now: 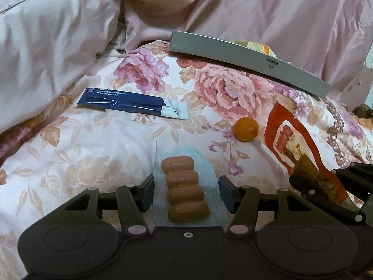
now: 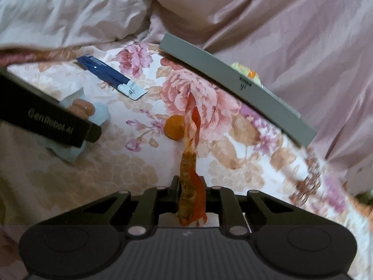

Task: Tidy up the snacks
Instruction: 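Carry the orange packet and sausage pack with both tools over the grey tray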

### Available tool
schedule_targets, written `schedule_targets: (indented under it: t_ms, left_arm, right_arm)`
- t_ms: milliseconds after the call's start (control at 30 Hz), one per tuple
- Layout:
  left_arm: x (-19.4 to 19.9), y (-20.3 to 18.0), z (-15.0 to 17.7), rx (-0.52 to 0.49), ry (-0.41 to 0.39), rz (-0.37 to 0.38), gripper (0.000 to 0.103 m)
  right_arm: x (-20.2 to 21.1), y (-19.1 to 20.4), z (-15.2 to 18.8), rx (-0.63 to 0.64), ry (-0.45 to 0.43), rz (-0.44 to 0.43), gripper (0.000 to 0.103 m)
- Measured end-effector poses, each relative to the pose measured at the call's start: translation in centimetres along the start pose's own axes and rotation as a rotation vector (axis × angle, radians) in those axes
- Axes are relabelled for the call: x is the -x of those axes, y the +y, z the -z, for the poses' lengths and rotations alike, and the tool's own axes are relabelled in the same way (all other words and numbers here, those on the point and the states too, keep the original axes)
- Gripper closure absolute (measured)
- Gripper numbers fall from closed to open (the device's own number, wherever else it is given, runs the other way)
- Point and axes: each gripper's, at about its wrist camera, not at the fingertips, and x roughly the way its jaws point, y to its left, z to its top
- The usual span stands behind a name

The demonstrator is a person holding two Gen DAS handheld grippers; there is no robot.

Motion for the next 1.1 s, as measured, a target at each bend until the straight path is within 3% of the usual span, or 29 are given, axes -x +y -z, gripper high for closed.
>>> schedule_targets:
  t_ms: [400,867,1100]
  left_arm:
    - [0.5,0.2,-0.1,0.042,-0.004,-0.001,0.045]
    - [1.4,0.5,-0.2,0.092,-0.035,0.021,0.046]
    - [2.0,0.7,-0.3,0.074,-0.049,0.074,0.046]
  right_arm:
    - [0.5,1.1,0.3,0.106,-0.039,0.075,0.087]
    - [1.5,0.8,0.1,0.107,-0.122,0.116,0.087]
    - [2.3,1.1,0.0,0.112,-0.155,0.126,0.087]
